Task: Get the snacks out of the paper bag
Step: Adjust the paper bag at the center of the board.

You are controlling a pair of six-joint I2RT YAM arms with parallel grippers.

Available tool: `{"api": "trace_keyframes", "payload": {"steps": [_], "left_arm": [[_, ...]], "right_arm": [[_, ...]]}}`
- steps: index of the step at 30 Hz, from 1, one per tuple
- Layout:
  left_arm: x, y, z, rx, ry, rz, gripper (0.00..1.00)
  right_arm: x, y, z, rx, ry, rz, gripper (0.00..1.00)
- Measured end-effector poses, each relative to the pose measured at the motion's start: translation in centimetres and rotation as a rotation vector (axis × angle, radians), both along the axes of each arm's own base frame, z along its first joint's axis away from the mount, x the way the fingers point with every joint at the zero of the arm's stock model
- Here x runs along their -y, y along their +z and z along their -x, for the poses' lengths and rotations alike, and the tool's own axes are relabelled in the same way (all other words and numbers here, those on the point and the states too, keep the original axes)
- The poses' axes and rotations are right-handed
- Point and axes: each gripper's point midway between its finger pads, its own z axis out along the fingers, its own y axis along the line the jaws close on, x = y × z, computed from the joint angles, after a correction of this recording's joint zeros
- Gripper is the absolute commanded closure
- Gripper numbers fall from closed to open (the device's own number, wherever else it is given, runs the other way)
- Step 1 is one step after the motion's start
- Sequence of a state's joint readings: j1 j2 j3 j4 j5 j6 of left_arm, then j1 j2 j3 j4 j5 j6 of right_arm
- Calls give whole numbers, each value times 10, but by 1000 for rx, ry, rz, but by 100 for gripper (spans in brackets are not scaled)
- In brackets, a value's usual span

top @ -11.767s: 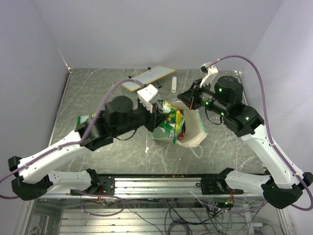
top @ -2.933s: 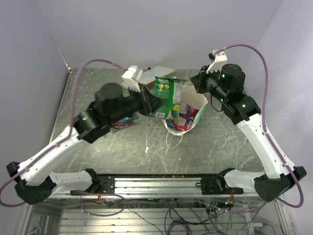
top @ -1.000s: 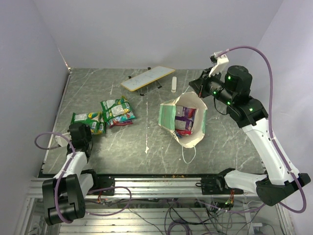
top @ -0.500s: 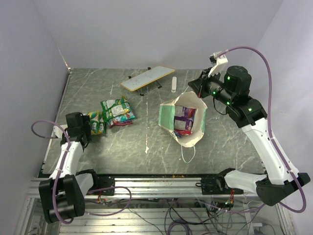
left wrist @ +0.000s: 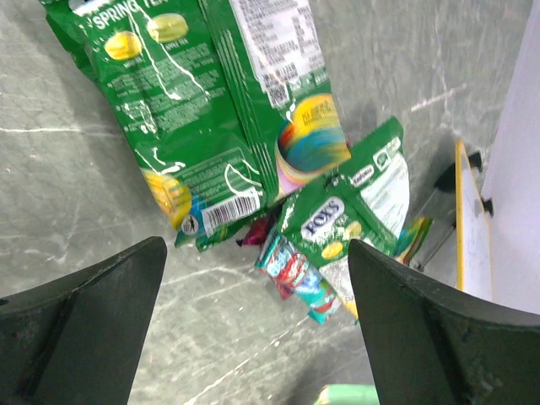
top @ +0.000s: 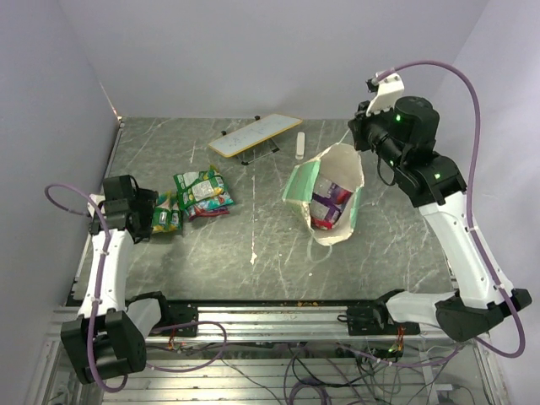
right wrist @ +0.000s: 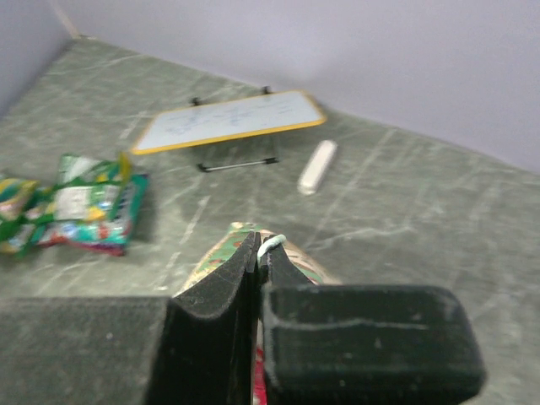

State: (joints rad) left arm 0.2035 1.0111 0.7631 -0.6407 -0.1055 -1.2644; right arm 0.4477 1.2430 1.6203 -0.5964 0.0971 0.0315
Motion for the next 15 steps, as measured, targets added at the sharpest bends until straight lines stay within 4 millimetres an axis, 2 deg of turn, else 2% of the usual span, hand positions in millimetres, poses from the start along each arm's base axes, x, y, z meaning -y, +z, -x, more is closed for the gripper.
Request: {"api": "trace_keyframes", "payload": {"steps": [6, 9, 15], "left_arm": [[18, 9, 10, -7, -137, 9, 1], [29, 23, 7, 18, -227, 4, 0], [60, 82, -14, 182, -455, -66, 1]], "right_arm": [[22, 22, -22, 73, -110, 131, 100], [25, 32, -34, 106, -134, 186, 100], [17, 39, -39, 146, -92, 275, 100]]}}
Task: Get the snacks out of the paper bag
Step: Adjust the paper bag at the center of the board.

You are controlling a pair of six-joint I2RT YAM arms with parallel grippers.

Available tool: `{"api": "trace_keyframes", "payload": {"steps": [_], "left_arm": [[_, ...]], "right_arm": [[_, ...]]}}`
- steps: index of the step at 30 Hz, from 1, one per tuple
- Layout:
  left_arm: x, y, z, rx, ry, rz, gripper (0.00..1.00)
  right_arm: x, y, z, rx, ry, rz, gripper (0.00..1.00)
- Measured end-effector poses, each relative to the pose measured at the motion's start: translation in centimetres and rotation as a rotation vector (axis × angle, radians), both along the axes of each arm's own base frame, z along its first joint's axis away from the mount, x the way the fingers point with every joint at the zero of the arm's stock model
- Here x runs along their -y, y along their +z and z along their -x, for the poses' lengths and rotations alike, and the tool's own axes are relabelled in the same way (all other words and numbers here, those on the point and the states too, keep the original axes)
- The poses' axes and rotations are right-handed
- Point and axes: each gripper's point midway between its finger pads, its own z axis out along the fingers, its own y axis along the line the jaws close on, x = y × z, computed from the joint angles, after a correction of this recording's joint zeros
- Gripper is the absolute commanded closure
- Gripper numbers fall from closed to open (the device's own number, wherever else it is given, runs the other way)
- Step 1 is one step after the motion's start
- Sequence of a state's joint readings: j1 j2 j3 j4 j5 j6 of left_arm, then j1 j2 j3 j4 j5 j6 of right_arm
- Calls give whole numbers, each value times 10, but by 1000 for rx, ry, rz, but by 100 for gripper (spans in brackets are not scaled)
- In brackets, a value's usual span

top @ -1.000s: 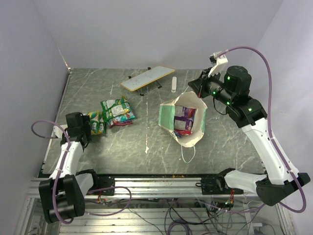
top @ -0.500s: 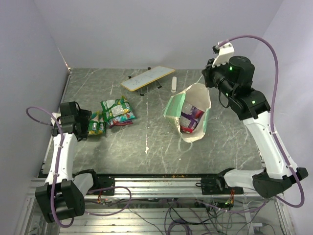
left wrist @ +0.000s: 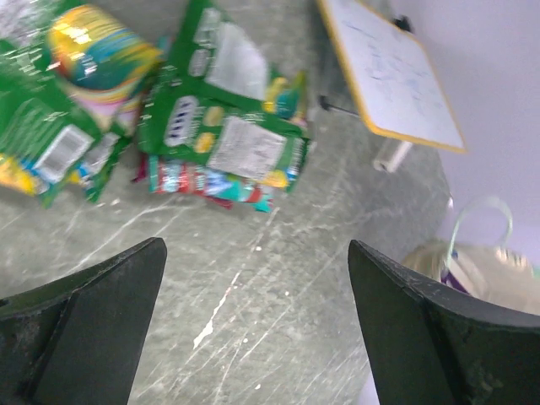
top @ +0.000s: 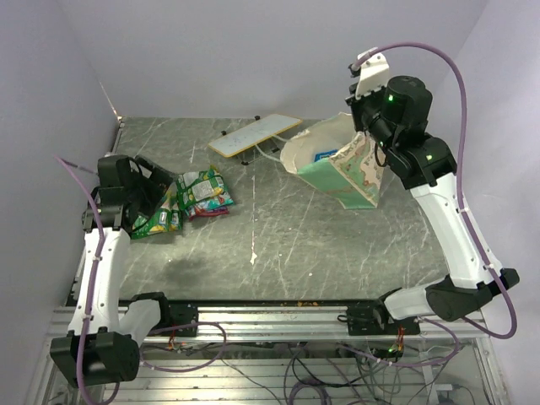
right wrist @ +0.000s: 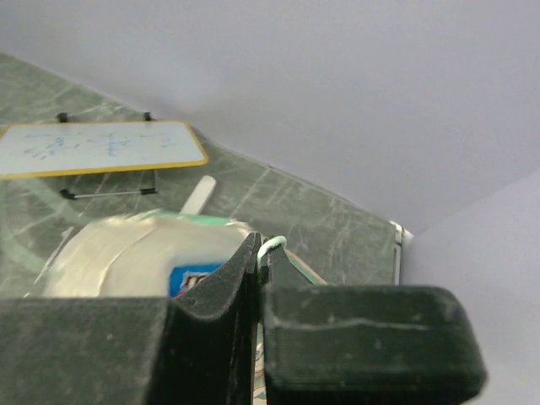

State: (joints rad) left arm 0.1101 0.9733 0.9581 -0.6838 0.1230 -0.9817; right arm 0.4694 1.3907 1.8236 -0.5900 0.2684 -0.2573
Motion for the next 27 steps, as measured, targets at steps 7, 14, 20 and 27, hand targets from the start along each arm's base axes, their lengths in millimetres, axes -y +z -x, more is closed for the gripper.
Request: {"api": "trace_keyframes", "payload": {"steps": [7, 14, 20, 27], "left_arm": [[46, 56, -15, 234, -263, -27, 1], [85, 76, -12, 364, -451, 0, 1], [116, 71, -4, 376, -611, -13, 1], [154, 68, 21, 416, -756, -11, 2]], "right_arm": [[-82, -25, 36, -86, 367, -5, 100], [-153, -148, 96, -471, 635, -209, 100], [-166, -191, 125, -659, 685, -339, 100], [-166, -130, 111, -528, 692, -334, 100]]}}
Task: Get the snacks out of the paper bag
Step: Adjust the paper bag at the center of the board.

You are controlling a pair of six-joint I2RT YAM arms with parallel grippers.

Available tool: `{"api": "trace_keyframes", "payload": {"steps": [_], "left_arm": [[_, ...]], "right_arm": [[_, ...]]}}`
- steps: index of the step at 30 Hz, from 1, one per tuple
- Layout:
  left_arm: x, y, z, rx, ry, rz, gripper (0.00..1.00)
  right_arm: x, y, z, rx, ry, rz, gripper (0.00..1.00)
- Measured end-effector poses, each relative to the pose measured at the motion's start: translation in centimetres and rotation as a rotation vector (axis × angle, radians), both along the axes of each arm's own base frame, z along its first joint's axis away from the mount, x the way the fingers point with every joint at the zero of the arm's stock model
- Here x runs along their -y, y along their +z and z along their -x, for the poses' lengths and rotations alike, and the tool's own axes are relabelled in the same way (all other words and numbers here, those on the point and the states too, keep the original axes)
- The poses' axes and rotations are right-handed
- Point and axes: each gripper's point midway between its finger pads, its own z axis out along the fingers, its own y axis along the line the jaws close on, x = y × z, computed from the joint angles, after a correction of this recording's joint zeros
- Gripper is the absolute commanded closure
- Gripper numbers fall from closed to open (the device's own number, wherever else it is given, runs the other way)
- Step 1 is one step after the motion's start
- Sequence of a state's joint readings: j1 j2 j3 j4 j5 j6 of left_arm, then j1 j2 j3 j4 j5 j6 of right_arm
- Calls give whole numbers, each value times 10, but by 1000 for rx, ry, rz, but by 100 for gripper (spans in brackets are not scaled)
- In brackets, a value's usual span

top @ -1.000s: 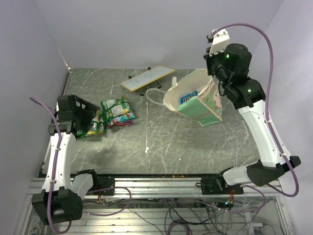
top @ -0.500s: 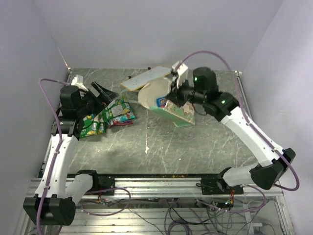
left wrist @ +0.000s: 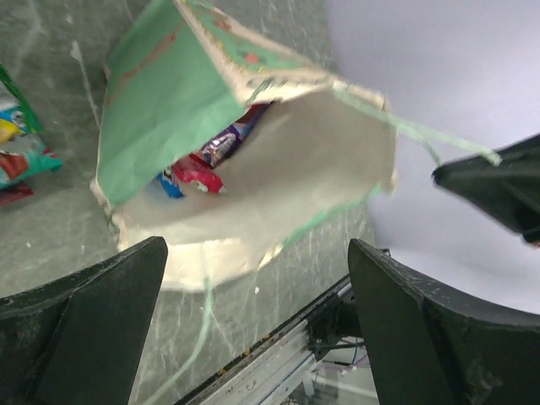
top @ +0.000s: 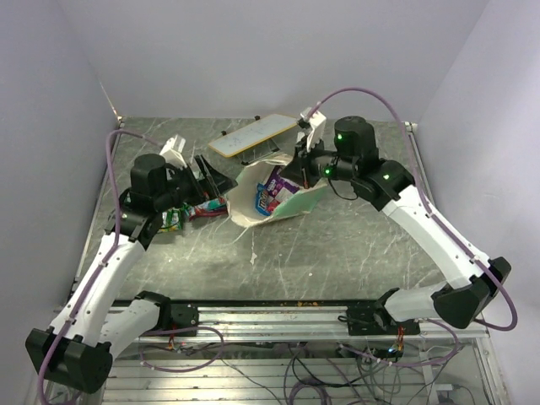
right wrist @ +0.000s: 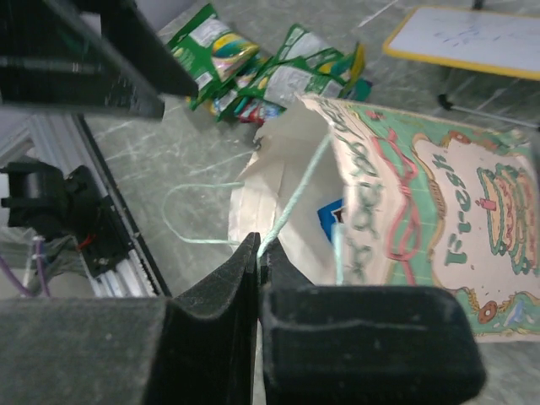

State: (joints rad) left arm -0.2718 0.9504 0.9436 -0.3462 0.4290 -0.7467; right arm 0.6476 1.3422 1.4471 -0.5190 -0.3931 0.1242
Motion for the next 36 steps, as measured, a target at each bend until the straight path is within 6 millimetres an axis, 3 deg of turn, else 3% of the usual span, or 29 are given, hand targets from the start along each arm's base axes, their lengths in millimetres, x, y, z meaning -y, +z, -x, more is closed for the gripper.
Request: {"api": "trace_keyframes", "payload": {"steps": [4, 9, 13, 18, 24, 29, 33, 36], "left_arm": [[14, -10, 12, -12, -39, 0, 2], [23, -13, 13, -18, -53, -1, 2], [25, -18, 7, -35, -47, -13, 2], [27, -16, 2, -35, -53, -24, 1], [26, -8, 3, -11, -69, -43, 0], [25, -7, 6, 4, -95, -77, 0], [24, -6, 9, 17, -114, -107, 0], [23, -8, 11, 20, -125, -123, 0]], "right_arm": [[26, 11, -18, 50, -100, 61, 100], [103, 30, -62, 152, -357, 187, 100], [163, 53, -81, 276, -510, 285, 100], [198, 89, -95, 420, -599, 391, 100], [209, 113, -116, 526, -621, 504, 100], [197, 114, -120, 546, -587, 550, 100], [171, 88, -103, 473, -514, 515, 100], [135, 35, -65, 345, -411, 473, 100]]}}
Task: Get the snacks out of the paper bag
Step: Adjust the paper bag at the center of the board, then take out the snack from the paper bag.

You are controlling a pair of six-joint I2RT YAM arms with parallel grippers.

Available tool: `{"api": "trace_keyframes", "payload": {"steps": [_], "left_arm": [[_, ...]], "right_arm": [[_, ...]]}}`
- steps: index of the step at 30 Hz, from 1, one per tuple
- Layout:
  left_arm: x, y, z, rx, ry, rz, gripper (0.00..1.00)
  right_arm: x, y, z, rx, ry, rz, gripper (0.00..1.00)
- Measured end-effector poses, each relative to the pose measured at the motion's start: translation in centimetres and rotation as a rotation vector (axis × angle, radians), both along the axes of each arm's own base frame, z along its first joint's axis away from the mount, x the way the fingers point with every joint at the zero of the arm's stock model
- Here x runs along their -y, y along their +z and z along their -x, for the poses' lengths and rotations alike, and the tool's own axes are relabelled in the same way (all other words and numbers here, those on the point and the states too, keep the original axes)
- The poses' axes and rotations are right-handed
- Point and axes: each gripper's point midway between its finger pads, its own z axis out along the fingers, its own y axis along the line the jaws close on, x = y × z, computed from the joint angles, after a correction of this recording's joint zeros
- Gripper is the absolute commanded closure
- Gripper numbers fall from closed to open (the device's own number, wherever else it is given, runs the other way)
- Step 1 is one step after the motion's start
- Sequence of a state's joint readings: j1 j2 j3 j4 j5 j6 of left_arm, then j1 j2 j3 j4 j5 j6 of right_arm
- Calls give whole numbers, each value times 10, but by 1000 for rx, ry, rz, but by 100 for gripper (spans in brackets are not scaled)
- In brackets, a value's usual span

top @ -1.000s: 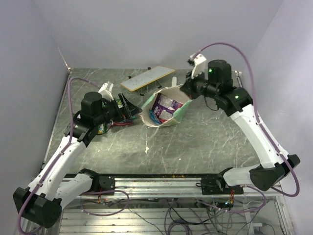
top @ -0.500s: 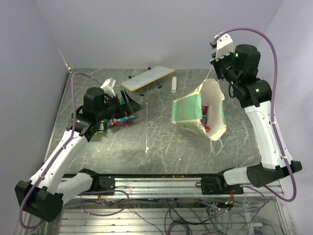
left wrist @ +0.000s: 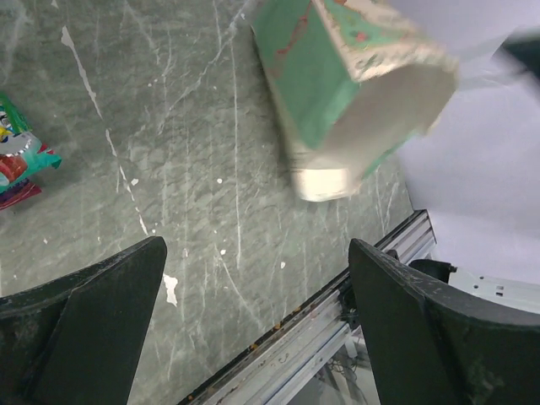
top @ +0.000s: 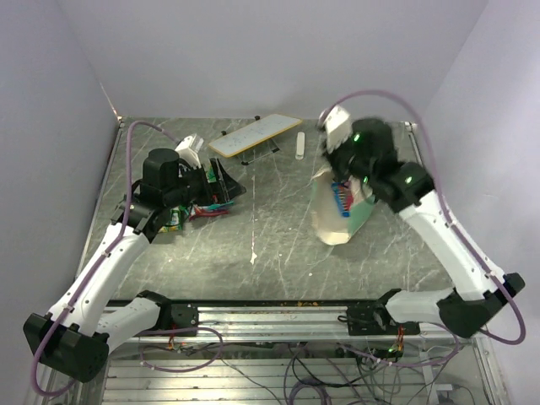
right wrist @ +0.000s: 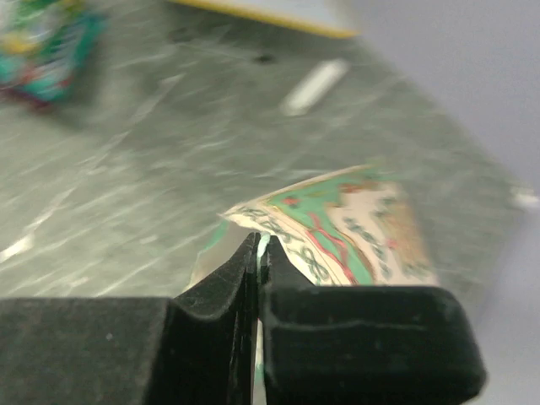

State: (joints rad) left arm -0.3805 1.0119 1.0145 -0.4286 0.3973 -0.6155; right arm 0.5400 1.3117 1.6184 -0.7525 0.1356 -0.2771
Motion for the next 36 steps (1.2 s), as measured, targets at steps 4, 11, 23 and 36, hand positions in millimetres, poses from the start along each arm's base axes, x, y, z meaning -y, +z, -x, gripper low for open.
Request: {"api": "trace_keyframes", "payload": {"steps": [4, 11, 23, 36], "left_arm": [[-1, -4, 2, -9, -4, -10, 0], [5, -19, 7, -31, -24, -14, 2], [107, -78, 84, 102, -230, -54, 23], [222, -149, 19, 235, -129, -119, 59]], "right_arm": [[-50, -88, 68, -242, 151, -117, 100], [-64, -122, 89, -379, 117, -268, 100], [-22, -38, 20, -147, -54, -363, 100], [-31, -45, 36, -244, 3, -391, 100]]}}
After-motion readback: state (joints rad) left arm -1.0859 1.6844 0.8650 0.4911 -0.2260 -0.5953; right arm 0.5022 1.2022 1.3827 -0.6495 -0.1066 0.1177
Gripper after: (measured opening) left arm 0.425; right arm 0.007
